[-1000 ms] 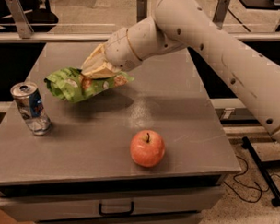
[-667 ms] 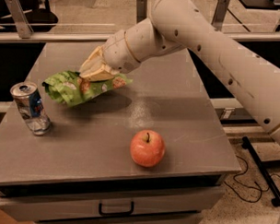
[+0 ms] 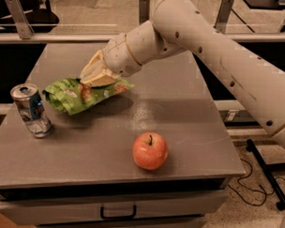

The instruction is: Move green rice chip bag near redbull can

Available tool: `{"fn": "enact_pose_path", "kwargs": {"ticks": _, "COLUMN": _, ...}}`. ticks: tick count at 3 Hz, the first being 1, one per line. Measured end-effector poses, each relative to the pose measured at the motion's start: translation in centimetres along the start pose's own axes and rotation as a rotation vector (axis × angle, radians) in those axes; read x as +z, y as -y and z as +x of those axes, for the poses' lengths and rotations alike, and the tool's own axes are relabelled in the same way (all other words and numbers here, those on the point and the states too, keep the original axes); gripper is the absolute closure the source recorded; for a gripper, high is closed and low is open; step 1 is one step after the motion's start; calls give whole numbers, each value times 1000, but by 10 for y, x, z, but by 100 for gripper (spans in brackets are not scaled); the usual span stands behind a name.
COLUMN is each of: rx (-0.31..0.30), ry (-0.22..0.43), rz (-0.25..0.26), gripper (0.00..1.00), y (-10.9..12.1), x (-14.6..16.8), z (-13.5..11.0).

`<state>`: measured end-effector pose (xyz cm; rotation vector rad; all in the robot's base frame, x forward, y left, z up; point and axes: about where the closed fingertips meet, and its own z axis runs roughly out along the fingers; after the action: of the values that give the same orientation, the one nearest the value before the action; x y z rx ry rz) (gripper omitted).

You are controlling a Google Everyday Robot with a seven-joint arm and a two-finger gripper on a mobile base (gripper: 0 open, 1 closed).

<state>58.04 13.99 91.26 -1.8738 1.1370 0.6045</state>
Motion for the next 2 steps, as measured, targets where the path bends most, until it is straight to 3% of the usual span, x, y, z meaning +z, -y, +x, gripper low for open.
{"fn": "enact_pose_path", "kwargs": {"ticks": 1, "rx": -2, "ry": 1, "rz": -5, "gripper": 13, "y": -2, "x": 1, "z": -1}}
{"fn": "enact_pose_path", "kwargs": {"ticks": 2, "rx": 4, "ry": -4, "rz": 3, "gripper": 0, "y": 1, "x": -4, "z": -1}}
